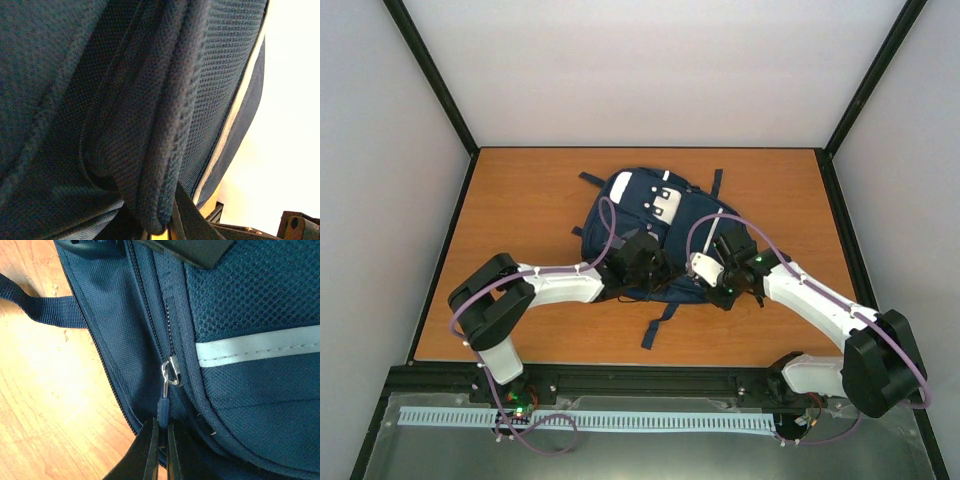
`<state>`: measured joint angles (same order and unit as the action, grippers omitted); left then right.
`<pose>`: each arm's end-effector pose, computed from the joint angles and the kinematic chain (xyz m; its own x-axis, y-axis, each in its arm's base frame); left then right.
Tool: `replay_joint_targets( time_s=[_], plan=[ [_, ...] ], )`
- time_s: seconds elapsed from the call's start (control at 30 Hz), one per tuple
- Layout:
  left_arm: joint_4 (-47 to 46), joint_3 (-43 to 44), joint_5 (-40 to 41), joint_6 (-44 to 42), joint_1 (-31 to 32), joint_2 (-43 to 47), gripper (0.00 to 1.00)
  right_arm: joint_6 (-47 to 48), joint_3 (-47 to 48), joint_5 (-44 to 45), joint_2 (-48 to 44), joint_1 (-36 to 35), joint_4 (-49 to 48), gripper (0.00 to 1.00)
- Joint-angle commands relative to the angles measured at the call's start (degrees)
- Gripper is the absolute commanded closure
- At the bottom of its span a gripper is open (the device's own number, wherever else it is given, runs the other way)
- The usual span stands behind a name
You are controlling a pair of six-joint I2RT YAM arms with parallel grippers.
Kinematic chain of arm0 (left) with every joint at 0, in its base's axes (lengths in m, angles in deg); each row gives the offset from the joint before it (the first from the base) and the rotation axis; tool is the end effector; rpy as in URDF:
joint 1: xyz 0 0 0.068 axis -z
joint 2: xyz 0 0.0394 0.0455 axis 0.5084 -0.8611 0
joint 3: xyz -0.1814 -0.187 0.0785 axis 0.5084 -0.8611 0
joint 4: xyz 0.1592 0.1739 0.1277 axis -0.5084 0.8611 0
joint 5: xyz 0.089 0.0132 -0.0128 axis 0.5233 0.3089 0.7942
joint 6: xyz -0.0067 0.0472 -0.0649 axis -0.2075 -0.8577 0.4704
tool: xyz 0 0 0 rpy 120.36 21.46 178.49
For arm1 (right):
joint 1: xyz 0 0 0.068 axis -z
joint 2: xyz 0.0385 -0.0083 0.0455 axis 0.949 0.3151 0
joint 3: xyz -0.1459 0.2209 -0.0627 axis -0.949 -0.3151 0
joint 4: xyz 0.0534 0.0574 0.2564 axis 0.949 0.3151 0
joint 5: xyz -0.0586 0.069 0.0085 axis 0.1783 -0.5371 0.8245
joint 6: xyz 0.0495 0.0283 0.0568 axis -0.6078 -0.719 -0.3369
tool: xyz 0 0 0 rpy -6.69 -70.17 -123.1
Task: Pack the student bag
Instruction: Zip the student bag at the center of the board.
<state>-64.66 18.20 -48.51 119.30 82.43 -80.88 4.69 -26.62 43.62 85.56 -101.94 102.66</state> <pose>0.2326 -0.3144 0.1496 -0.9075 -0.4163 -0.0551 -0.1980 0.5399 -0.8181 0.2010 0.1312 0.1682 -0.4068 -0.8283 -0.3852 -0.8880 0.4576 -0.0461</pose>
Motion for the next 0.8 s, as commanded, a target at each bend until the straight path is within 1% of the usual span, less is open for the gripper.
replay_joint_targets(
  time_s=[0.0,0.07,0.17,0.33,0.5,0.77],
  plan=[
    [1.69,-0.44,5.04,-1.86,-0.05,2.96,0.99,1.91,1.18,-2.14,-0.16,-0.1,4.3,0.97],
    [2.25,-1.7,5.33,-2.11,-0.91,4.31,0.99,2.37,0.97,-1.68,-0.24,0.39,4.85,0.97],
    [2.07,-3.47,3.6,-2.98,-2.82,5.72,0.99,3.16,1.28,-1.1,-0.48,1.78,5.35,0.97],
    [6.95,-4.16,1.59,-6.99,-5.25,7.96,0.99,4.25,2.53,-0.77,-0.6,4.32,5.93,0.97],
    [11.2,-4.84,1.03,-11.0,-6.6,10.18,0.99,5.34,3.27,-0.57,-0.04,6.3,6.29,0.97],
    [14.42,-4.68,-1.53,-17.25,-7.76,11.83,0.99,7.68,4.35,0.64,0.59,9.91,6.93,0.97]
  ],
)
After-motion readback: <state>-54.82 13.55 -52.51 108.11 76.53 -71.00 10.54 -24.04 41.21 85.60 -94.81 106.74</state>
